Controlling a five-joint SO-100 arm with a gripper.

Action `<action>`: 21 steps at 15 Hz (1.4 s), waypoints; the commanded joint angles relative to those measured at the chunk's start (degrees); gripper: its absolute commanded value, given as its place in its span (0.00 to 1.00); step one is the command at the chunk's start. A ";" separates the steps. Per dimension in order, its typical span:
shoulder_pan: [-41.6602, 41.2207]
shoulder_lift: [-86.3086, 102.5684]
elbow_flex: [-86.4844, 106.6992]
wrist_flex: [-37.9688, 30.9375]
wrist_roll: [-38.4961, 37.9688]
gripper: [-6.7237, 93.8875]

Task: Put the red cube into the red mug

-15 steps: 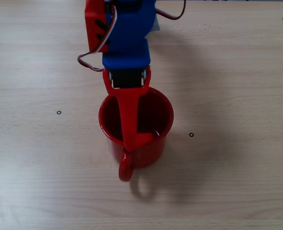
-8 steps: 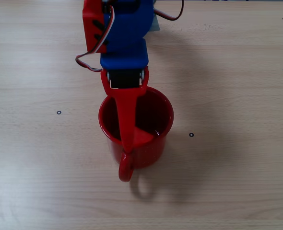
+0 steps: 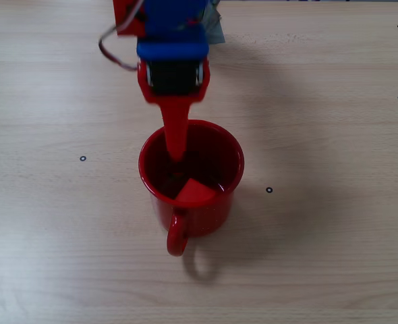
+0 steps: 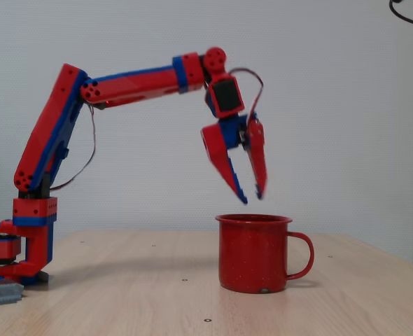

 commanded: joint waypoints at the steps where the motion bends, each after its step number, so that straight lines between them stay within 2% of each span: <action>1: -0.18 10.72 -1.14 -0.09 -0.70 0.07; 4: 2.20 20.30 4.75 -1.93 -1.58 0.07; 6: 3.87 31.20 15.12 -6.59 -4.39 0.07; 12: 3.96 71.28 71.89 -27.69 -13.62 0.07; 13: 2.72 76.82 80.07 -28.56 -15.56 0.07; 16: -1.41 91.67 101.69 -31.20 -13.54 0.07; 18: -2.55 102.30 114.96 -34.19 -9.49 0.07; 21: -2.46 111.53 125.68 -34.89 -6.06 0.07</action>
